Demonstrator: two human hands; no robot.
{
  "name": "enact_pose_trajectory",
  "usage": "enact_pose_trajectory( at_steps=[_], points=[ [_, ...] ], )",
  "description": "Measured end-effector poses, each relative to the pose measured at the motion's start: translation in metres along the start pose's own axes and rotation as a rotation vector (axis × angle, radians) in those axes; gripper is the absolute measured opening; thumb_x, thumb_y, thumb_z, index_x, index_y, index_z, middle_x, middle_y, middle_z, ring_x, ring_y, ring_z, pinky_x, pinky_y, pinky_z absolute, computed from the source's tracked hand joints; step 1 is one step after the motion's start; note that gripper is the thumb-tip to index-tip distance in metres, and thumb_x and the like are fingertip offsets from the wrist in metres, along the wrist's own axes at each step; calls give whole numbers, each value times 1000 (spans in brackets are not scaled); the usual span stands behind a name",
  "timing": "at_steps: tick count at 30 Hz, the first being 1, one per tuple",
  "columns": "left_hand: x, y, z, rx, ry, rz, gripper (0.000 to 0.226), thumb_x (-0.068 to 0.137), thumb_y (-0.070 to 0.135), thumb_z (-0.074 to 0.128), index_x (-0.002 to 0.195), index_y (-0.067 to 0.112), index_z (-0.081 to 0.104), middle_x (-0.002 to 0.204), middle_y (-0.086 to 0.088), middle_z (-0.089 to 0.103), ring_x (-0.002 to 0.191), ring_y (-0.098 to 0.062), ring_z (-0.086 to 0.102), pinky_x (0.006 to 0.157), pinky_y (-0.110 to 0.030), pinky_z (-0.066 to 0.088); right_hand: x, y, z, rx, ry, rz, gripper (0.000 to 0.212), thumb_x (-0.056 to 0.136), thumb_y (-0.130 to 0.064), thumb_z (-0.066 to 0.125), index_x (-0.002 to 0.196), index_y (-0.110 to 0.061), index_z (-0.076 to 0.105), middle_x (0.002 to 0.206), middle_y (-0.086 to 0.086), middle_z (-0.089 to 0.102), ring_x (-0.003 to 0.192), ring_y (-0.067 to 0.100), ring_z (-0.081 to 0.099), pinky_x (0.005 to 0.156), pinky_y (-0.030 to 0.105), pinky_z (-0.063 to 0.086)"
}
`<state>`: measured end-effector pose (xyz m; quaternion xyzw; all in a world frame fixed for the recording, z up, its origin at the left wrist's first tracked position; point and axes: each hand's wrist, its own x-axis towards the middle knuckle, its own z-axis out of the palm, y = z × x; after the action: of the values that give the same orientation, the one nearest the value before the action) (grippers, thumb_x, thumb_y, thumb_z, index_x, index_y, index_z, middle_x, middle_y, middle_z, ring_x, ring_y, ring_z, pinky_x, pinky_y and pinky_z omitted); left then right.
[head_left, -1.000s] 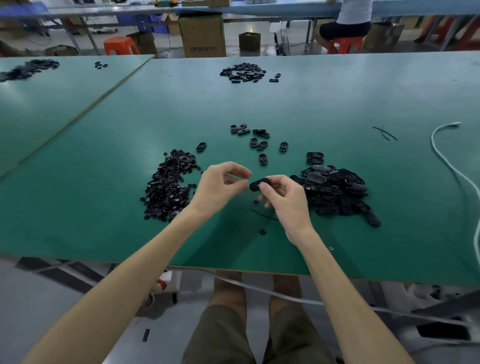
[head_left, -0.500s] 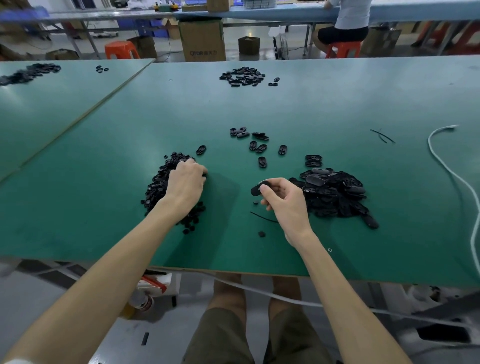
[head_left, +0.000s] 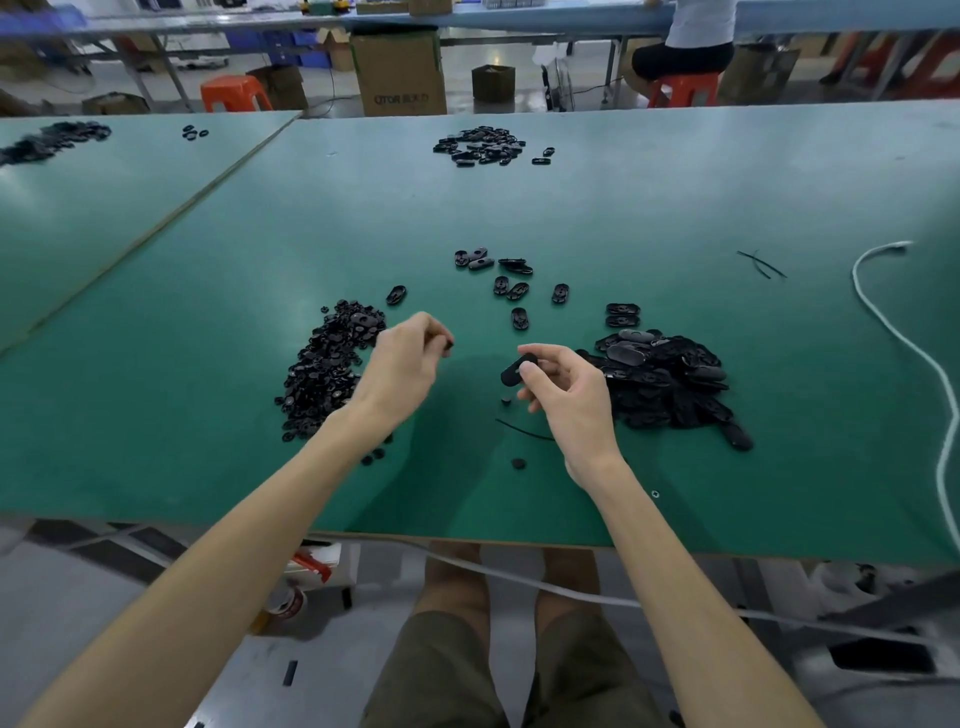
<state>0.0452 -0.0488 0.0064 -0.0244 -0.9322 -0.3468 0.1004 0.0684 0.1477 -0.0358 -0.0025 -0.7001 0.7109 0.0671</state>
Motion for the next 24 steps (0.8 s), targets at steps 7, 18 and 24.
enact_pose_trajectory(
  at_steps=[7,18,24],
  points=[
    [-17,26,15,-268,-125,-15,19,100,8,60,91,24,66,84,1,72,62,-3,67,59,-10,41,0,-2,1,41,-5,4,19,97,-2,67,113,-10,75,96,11,78,78,16,77,61,22,54],
    [-29,24,22,-351,-65,-33,10,93,13,74,93,22,78,86,0,74,68,-13,70,72,-26,57,-1,-3,2,92,-29,5,12,99,-3,66,108,-7,72,94,5,81,84,22,80,61,24,59],
    [-24,24,29,-402,-29,-105,15,89,15,80,95,22,68,82,-4,75,71,-16,70,68,-21,52,-1,-4,3,101,-35,11,13,98,0,67,108,-5,73,94,9,80,84,23,80,61,24,59]
  ],
)
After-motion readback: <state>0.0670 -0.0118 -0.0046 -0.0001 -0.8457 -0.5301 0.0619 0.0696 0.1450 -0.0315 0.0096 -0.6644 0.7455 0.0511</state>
